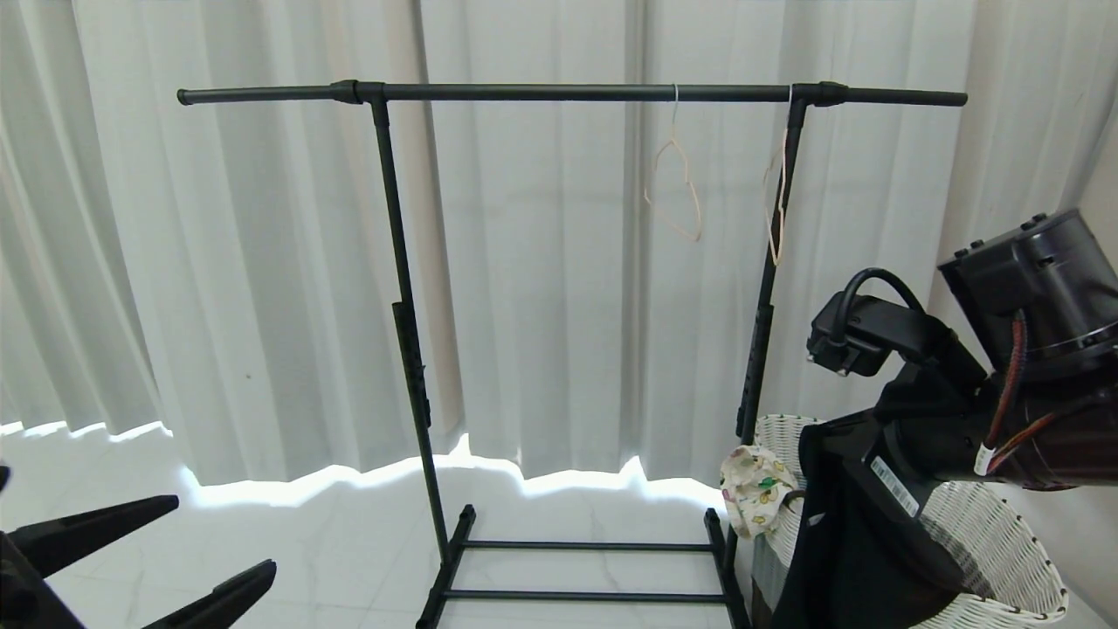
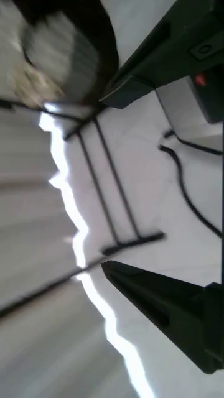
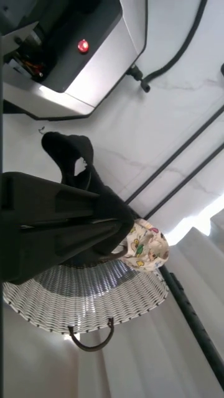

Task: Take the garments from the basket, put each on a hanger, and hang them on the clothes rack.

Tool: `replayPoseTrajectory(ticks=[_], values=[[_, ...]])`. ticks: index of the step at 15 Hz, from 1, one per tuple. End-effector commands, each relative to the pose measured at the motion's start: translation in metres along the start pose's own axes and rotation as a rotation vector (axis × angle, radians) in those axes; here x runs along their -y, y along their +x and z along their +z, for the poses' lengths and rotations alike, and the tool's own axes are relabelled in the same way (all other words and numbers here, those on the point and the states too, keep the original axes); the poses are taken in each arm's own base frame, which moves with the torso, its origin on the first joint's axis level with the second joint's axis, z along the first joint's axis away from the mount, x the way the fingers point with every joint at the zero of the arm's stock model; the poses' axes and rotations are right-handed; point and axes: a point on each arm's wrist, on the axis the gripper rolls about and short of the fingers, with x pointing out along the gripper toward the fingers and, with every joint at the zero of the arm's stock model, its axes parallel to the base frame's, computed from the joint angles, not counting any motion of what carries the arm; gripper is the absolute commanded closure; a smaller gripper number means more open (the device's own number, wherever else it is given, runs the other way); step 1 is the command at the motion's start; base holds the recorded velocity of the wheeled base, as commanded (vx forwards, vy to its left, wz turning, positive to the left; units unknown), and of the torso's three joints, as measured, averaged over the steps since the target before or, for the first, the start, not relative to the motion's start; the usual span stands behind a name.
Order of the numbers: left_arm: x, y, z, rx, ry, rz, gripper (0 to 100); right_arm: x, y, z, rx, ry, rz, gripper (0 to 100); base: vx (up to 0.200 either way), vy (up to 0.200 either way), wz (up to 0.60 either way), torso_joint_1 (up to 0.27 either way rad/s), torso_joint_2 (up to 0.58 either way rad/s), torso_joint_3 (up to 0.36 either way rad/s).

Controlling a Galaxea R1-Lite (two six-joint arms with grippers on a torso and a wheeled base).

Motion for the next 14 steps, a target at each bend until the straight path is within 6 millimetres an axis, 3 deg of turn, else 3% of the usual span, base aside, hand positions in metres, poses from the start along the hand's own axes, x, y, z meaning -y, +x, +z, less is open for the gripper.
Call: replayPoseTrajectory(ticks=[1, 7, 10, 12, 14], values=[[-0.002, 0.017, -0.019, -0.142, -0.024, 0.021, 0, 0.0, 0.002, 0.001, -0.001, -0.001, 0.001, 100, 0.0, 0.0, 0.0, 0.0, 0.0, 0.0], [0.004, 0.045, 0.009, -0.15, -0.027, -0.246, 0, -0.001, 0.01, 0.008, -0.008, -0.007, -0.014, 100, 0.0, 0.0, 0.0, 0.0, 0.0, 0.0], [0.02, 0.091, 0.046, -0.154, -0.056, -0.38, 0, -0.002, 0.018, 0.024, 0.016, 0.011, -0.01, 100, 0.0, 0.0, 0.0, 0.0, 0.0, 0.0], [0.032, 0.124, 0.082, -0.087, -0.099, -0.429, 0, -0.006, 0.015, 0.04, 0.061, 0.036, 0.001, 100, 0.0, 0.0, 0.0, 0.0, 0.0, 0.0], [0.057, 0.146, 0.09, -0.116, -0.061, -0.491, 0, -0.013, 0.014, 0.044, 0.074, 0.083, 0.024, 100, 0.0, 0.0, 0.0, 0.0, 0.0, 0.0]])
